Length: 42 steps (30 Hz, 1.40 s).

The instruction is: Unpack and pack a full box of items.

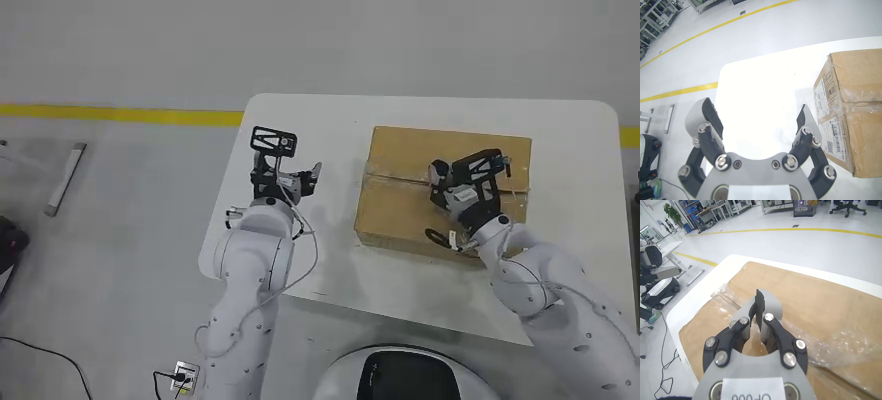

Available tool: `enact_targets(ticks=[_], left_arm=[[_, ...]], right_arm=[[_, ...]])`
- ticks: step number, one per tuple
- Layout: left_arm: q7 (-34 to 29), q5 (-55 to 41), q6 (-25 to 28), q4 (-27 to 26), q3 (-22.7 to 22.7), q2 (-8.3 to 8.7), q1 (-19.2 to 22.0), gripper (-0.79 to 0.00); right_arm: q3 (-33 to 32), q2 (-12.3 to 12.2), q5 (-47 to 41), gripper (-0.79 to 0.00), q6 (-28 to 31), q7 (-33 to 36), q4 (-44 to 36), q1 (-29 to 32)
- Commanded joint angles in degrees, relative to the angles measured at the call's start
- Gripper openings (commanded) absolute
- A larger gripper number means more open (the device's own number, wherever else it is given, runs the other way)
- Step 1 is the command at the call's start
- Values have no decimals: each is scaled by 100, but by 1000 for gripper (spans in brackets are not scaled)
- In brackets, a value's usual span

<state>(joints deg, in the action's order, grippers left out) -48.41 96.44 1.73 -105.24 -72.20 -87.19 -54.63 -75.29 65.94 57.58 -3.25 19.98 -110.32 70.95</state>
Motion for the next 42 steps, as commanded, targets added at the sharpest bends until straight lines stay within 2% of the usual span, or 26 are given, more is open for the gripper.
enact_targets(ticks=[1,7,13,16,20,24,27,30,38,42], left_arm=[[1,-20,-29,12,36,-7,16,0],[5,-15,-57,71,118,-19,46,0],[8,-51,-68,148,196,-35,123,0],[7,-71,-62,207,233,-44,164,0],[37,-155,-65,310,283,-60,243,0],[179,-251,-31,352,322,-71,292,0],[307,-311,8,328,316,-71,278,0],[434,-345,94,284,318,-66,248,0],[1009,-268,287,189,322,-34,34,0],[1062,69,-171,130,336,-40,-66,0]], right_arm=[[-63,0,-16,-785,15,21,109,4],[-45,25,-52,-785,96,103,373,-154],[-457,11,-366,-785,170,-107,69,91],[-928,-29,-495,-785,286,-213,-258,434],[-1863,-82,-691,-785,394,-519,-561,1094],[-2898,-99,-1025,-785,422,-925,-384,1771],[-3268,-92,-1249,-785,523,-1076,35,2071],[-3199,-89,-1095,-785,593,-1178,509,2011],[-1970,-4,-392,-785,615,-1581,1196,1188],[-1419,48,-54,-785,627,-1709,1157,945]])
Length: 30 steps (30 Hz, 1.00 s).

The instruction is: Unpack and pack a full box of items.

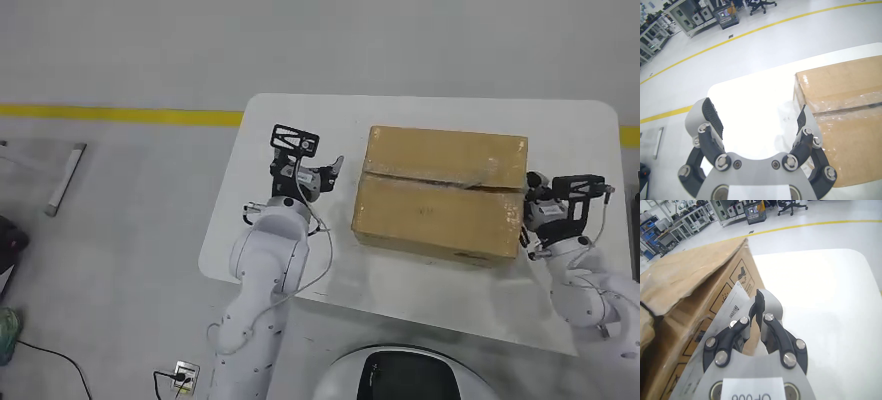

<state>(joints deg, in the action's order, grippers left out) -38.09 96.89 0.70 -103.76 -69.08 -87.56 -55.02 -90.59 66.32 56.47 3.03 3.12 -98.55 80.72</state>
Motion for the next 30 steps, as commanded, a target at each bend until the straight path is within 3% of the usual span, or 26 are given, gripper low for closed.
enact_targets(ticks=[1,6,11,20,25,27,29,30], left_arm=[[31,24,-68,-18,24,-3,-27,0],[31,24,-68,-18,24,-3,-27,0],[173,93,18,-18,6,12,-101,0],[1186,-4,932,-319,-441,156,-747,0],[1140,-62,1140,-504,-573,210,-1127,0],[1125,-89,1045,-540,-587,215,-1219,0],[1126,-83,865,-567,-596,215,-1284,0],[1123,-87,836,-571,-593,214,-1293,0]], right_arm=[[208,21,84,-785,11,-18,-38,-56],[489,56,305,-785,-35,-2,-137,-150],[159,36,333,-785,-96,-60,-472,82],[-1330,-20,-129,-785,157,-203,-1758,1524],[-2037,2,-233,-745,225,-84,-2351,2489],[-2203,26,-166,-637,216,-138,-2486,2849],[-2294,45,-303,-413,362,-89,-2601,3120],[-2353,43,-199,0,454,-35,-2665,3216]])
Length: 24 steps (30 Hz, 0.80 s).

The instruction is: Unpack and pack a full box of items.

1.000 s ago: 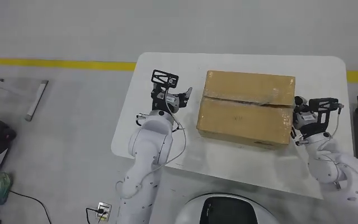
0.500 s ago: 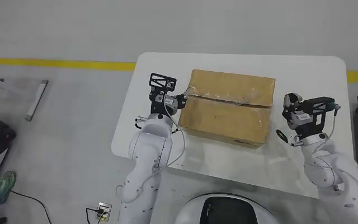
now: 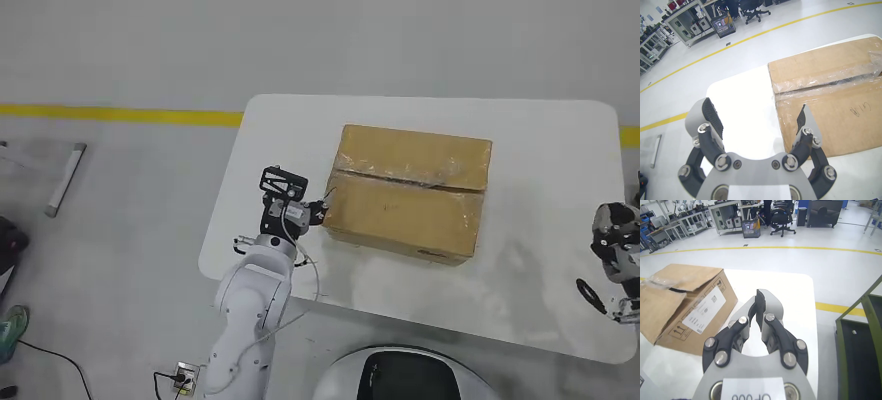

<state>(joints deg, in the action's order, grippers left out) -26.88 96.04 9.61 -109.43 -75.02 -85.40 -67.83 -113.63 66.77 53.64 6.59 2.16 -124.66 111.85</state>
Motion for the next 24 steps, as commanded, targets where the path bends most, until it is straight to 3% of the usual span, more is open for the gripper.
enact_targets(ticks=[1,2,6,11,15,24], left_arm=[[1,-2,-55,-4,1,-2,-12,0],[1,-1,-55,-5,0,-1,-14,-1],[1,-2,-56,-4,1,-2,-12,0],[1,-2,-55,-4,1,-2,-12,-1],[1,-2,-55,-4,1,-2,-12,-1],[1,-2,-55,-4,1,-2,-12,0]], right_arm=[[-49,-1,84,0,98,61,-55,103],[-41,1,0,-478,86,46,-48,97],[-50,-1,88,-255,100,64,-56,104],[-49,-1,84,-59,97,61,-54,103],[-49,-1,84,-6,97,61,-54,103],[-49,-1,84,-1,98,61,-55,103]])
